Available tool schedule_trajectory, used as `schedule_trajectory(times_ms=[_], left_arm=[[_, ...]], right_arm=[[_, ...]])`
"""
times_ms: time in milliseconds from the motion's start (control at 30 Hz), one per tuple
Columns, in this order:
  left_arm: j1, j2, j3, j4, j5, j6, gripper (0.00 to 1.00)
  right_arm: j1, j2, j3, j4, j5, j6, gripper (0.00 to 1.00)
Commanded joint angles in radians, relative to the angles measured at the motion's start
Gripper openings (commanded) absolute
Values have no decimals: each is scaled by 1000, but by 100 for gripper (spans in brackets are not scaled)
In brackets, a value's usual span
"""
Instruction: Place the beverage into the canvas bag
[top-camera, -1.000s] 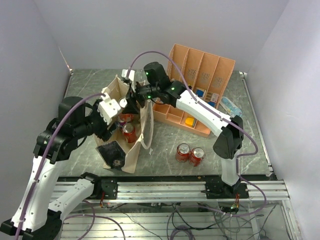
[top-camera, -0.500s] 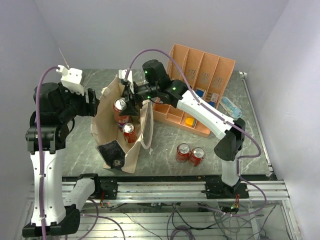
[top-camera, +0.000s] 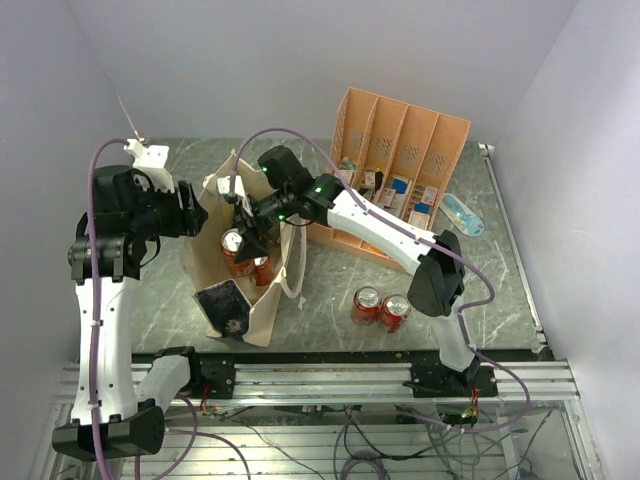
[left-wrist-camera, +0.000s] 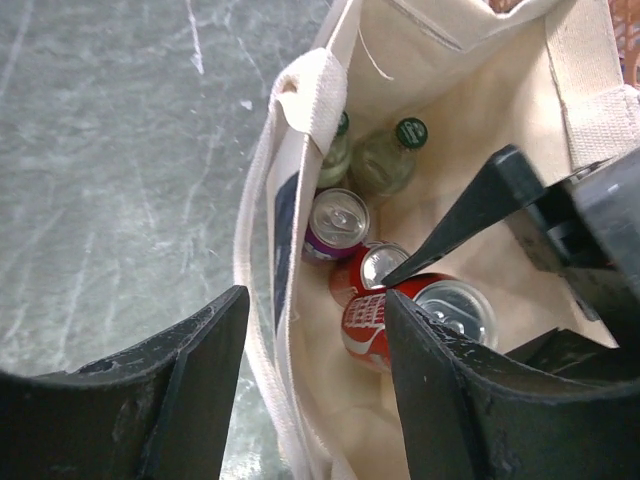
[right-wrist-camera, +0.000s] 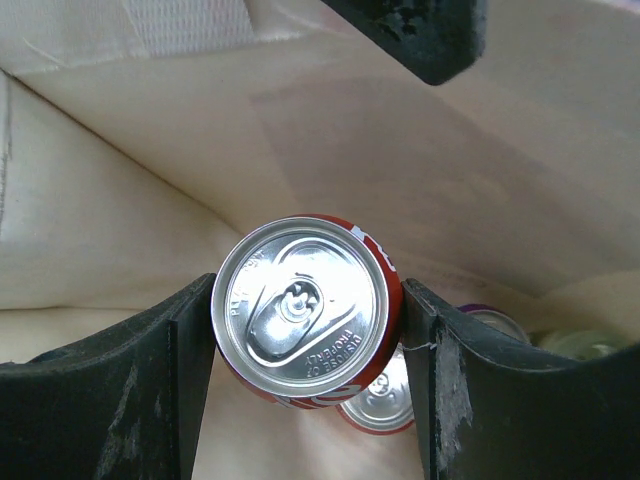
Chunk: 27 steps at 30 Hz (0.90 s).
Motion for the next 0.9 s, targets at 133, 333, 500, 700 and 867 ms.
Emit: schedule_trajectory(times_ms=[133, 333, 500, 700, 867], left_arm=[[11, -6, -76, 29, 88, -56, 58], [11, 8, -100, 42, 98, -57, 43], [12, 5, -117, 54, 118, -65, 24], [11, 6, -116, 51, 111, -56, 7], [13, 13, -115, 53, 104, -48, 7]], right_arm=[[29, 16, 38, -15, -102, -60, 0], [52, 31, 29, -55, -102, -114, 0], [66, 47, 11, -88, -93, -186, 0], [85, 57, -23, -81, -79, -233, 0], [102, 78, -41, -67, -81, -248, 0]])
